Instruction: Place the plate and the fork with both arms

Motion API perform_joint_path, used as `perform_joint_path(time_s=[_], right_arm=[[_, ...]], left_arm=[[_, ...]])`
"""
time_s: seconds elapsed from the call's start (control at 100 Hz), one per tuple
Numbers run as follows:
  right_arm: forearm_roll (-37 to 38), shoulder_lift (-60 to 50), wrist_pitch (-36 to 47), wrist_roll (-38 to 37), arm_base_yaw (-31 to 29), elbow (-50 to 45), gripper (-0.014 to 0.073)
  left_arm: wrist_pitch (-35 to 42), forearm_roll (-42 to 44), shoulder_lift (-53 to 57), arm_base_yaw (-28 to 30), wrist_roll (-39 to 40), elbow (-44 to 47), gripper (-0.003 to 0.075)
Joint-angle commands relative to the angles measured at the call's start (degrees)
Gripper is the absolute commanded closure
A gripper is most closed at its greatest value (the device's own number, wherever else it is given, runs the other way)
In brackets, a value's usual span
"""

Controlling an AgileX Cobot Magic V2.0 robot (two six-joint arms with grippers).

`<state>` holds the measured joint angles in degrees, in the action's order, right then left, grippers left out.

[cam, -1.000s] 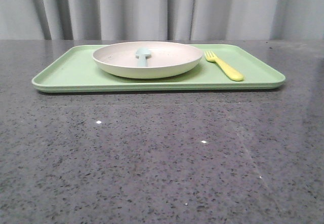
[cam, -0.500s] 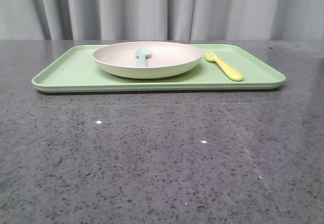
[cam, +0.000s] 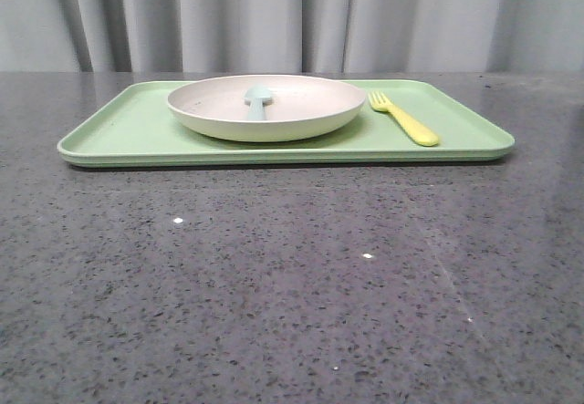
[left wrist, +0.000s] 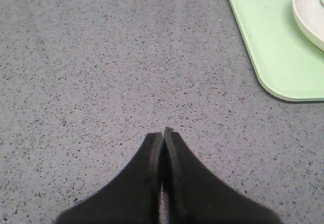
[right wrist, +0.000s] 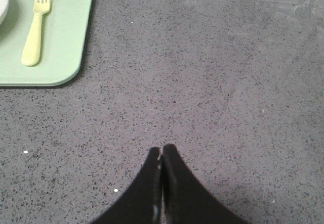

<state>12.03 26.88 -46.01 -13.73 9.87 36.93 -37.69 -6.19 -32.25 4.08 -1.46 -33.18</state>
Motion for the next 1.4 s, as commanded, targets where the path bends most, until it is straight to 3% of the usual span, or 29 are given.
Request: perform_joint_path(time_s=[0.0, 0.56, 0.73, 0.92, 1.2, 1.39], right_arm=[[1.2, 0.2, 3.5, 0.3, -0.3, 1.3, 0.0713], [1.2, 0.2, 3.5, 0.3, -0.3, 1.3, 0.0713], [1.2, 0.2, 3.4, 0.3, -0.3, 1.3, 0.0713], [1.2, 0.2, 3.4, 0.3, -0.3, 1.3, 0.0713], [1.2, 0.2, 3.4, 0.3, -0.3, 1.3, 0.0713], [1.2, 0.2, 3.4, 0.3, -0.3, 1.3, 0.0713]], left_arm=[[4.5, -0.8, 0.0, 0.1, 0.4, -1.7, 0.0741], [4.7, -0.3, 0.1, -0.2, 0.4, -1.5, 0.0741], [16.8, 0.8, 2.0, -0.8, 0.4, 1.7, 0.0741], [32.0, 1.0, 8.5, -0.8, 0.4, 11.9, 0.0741], [38.4, 2.8, 22.1, -0.8, 0.4, 27.1, 0.0741], [39.1, 4.4, 28.8, -0.8, 0.4, 31.8, 0.0741]])
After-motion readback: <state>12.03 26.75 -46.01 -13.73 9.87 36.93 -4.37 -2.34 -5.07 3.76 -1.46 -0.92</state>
